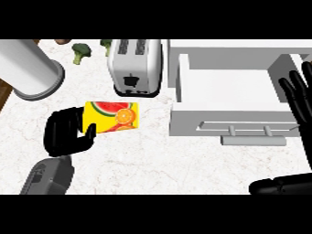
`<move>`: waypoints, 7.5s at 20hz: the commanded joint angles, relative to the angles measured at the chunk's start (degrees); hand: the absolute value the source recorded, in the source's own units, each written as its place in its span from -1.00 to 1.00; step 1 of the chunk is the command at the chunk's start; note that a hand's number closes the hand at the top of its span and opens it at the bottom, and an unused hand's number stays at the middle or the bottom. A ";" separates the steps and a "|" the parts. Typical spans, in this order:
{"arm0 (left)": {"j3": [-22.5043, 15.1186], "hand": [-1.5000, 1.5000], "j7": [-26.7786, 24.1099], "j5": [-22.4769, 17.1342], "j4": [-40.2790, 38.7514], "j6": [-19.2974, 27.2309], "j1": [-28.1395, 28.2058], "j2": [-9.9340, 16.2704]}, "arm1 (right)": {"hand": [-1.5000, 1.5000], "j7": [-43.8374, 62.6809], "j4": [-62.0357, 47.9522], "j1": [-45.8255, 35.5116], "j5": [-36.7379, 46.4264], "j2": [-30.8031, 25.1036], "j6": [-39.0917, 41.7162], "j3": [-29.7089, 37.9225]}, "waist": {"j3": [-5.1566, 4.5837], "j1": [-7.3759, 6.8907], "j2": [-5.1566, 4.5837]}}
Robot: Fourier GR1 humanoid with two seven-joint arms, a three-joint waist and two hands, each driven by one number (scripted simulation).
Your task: Pick up the cup, place it into the drawer and close the drawer
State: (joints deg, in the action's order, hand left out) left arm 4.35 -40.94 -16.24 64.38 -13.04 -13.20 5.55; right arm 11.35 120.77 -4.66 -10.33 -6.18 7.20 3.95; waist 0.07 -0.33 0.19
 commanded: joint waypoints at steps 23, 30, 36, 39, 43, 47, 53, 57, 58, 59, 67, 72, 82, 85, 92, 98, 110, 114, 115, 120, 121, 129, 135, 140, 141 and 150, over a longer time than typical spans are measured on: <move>-7.58 1.00 32.88 4.83 8.85 25.51 -33.74 -5.52 | -1.00 -3.63 -3.48 0.98 -0.09 0.39 1.85 1.17 | -0.04 1.01 -0.25; -8.15 1.00 31.52 4.43 -3.13 27.85 -43.53 -5.55 | -1.00 -4.15 -2.56 1.86 2.09 0.82 1.53 -0.12 | -0.04 1.52 -0.39; -13.03 1.00 32.09 0.60 -8.19 32.99 -47.57 -5.55 | -1.00 -1.82 0.48 1.51 1.21 0.90 0.71 0.02 | -0.05 1.45 -0.26; -11.33 1.00 28.63 -0.51 -16.11 31.83 -51.16 -5.55 | -1.00 -4.39 -4.15 -0.49 -0.87 -1.26 3.29 2.94 | -0.04 1.57 -0.43; -14.49 1.00 26.02 -4.04 -22.32 34.65 -54.94 -5.55 | -1.00 -7.99 -9.08 -0.75 1.06 -0.12 3.16 2.52 | -0.02 1.80 -0.57; -18.63 1.00 22.02 -9.92 -28.74 36.31 -56.50 -5.55 | -1.00 -4.62 -6.28 -0.84 -4.74 -2.67 5.37 5.64 | 0.00 3.32 -0.83; -23.50 1.00 20.35 -12.81 -35.75 35.50 -59.17 -5.55 | -1.00 -5.87 -6.82 -2.29 -0.52 -0.97 3.57 2.81 | 0.00 3.68 -0.96; -26.08 1.00 19.80 -13.71 -40.51 34.93 -61.32 -5.55 | -1.00 -5.95 -6.70 -1.62 -0.57 -0.55 4.27 1.53 | 0.01 4.49 -1.23; -28.44 1.00 16.87 -15.75 -38.96 36.09 -58.21 -5.55 | -1.00 -4.70 -6.33 -2.84 -0.08 -0.40 3.81 0.50 | 0.00 5.16 -1.31; -28.78 1.00 21.36 -15.55 -40.00 36.94 -62.46 -5.55 | -1.00 -4.98 -4.26 -0.05 1.03 1.31 3.06 -1.25 | 0.01 5.26 -1.15; -37.38 -1.00 24.05 -16.09 -42.94 40.99 -64.43 -5.55 | -1.00 -5.10 -7.08 -4.11 -0.08 0.79 3.25 -0.32 | 0.06 6.60 -1.55; -38.19 -1.00 22.80 -18.86 -42.51 40.96 -63.60 -5.55 | -1.00 -2.39 -5.39 -5.26 -0.54 1.70 2.11 -1.58 | 0.00 7.06 -1.67; -33.75 -1.00 14.54 -27.46 -34.64 38.10 -62.19 -5.55 | -1.00 -2.23 -3.65 -1.60 -7.84 0.37 5.59 1.48 | -0.04 3.63 -0.58; -30.44 -1.00 11.38 -28.09 -37.26 32.82 -61.49 -5.55 | -1.00 -1.16 -3.39 -2.68 -8.38 -0.52 5.44 2.26 | -0.06 2.17 -0.61; -29.34 -1.00 14.51 -28.69 -27.27 36.32 -54.76 -2.39 | 1.00 -2.80 1.12 2.33 -4.08 -4.32 11.43 -0.53 | -0.10 0.08 0.25; -28.26 -1.00 18.95 -29.98 -13.37 36.93 -43.28 5.81 | 1.00 -4.50 -1.20 3.27 -2.73 -10.35 15.99 4.15 | -0.08 -1.40 0.53; -24.89 -1.00 24.00 -31.89 15.13 32.82 -16.24 21.65 | 1.00 -4.55 -4.38 3.83 16.44 -8.24 12.48 -4.65 | -0.08 -1.35 0.12; -23.55 -1.00 21.59 -31.72 15.73 30.71 -12.93 21.62 | 1.00 -10.24 -10.85 -1.98 25.03 -14.03 15.69 -6.93 | -0.08 -1.49 -0.20; -24.02 -1.00 22.58 -32.01 17.41 31.54 -12.47 21.72 | 1.00 -11.78 -7.92 0.66 32.11 -13.60 13.55 -11.46 | -0.07 -1.78 0.04; -19.02 -1.00 20.78 -33.82 17.94 24.07 -5.28 26.75 | 1.00 -18.74 -19.72 -1.41 43.75 -13.77 7.75 -15.88 | -0.06 -1.34 -0.31; -21.01 -1.00 18.98 -32.54 20.07 23.94 -1.68 25.32 | 1.00 -20.28 -21.39 0.03 45.97 -13.48 6.11 -17.22 | -0.05 -1.28 -0.23; -16.78 -1.00 18.29 -30.20 20.92 19.80 4.04 24.38 | -1.00 -21.55 -42.06 -11.64 53.61 -6.71 -0.22 -18.57 | -0.05 -0.59 -0.31; -11.50 -1.00 17.06 -30.79 16.66 12.41 5.82 25.28 | -1.00 -26.57 -59.85 -19.75 56.71 -5.60 -3.29 -15.71 | -0.05 -0.55 -0.42; -6.93 -1.00 20.09 -32.72 19.88 8.19 9.09 27.80 | -1.00 -31.51 -73.50 -27.25 56.80 -5.03 -6.54 -11.10 | -0.03 -0.88 -0.47; -10.25 -1.00 22.43 -30.00 24.19 14.81 7.74 24.46 | -1.00 -32.55 -78.41 -28.87 58.36 -3.01 -8.72 -11.85 | -0.01 -0.88 -0.46; -8.57 -1.00 18.04 -28.09 18.58 7.63 9.63 22.57 | -1.00 -40.26 -98.94 -45.28 54.71 -7.67 -5.18 -3.28 | 0.00 -1.86 -1.00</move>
State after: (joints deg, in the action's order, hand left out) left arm -4.07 -21.16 -45.73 84.98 -3.77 -4.06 29.80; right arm -28.06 30.85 -43.19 45.03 -12.60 1.29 -2.37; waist -0.17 -1.73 -0.02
